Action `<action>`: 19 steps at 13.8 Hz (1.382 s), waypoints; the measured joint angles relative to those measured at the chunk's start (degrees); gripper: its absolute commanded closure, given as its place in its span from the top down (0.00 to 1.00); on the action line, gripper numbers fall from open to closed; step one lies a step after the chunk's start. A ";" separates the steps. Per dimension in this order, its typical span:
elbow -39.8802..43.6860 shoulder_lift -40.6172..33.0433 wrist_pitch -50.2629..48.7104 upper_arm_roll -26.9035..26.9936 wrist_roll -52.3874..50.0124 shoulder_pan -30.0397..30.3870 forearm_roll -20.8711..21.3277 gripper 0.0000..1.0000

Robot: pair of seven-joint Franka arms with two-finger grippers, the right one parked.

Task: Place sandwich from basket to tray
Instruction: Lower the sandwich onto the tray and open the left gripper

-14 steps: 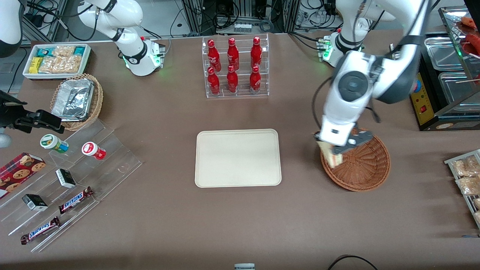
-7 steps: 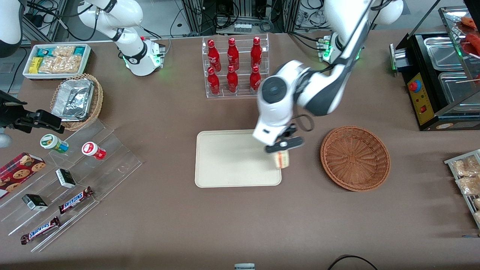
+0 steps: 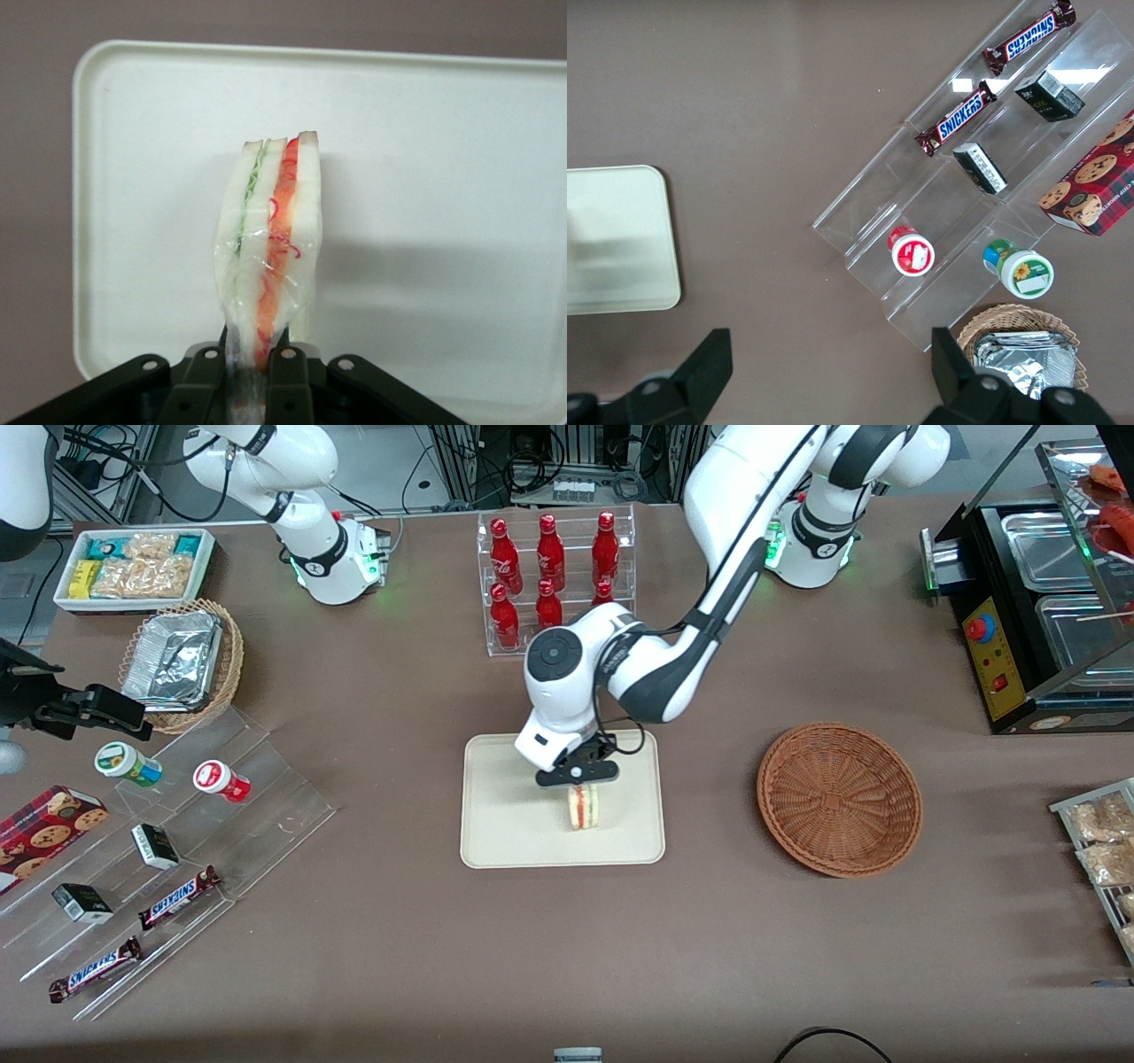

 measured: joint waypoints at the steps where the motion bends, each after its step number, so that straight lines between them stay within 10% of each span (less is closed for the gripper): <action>1: 0.20 0.79 0.91 0.00 0.00 -0.63 0.00 0.00; 6: 3.31 3.70 1.48 0.10 -0.02 -1.43 0.00 0.02; 9: 4.28 4.59 1.47 0.16 -0.01 -1.43 0.01 0.98; 19: 7.74 -3.82 -10.13 1.34 -4.39 0.87 -0.36 0.99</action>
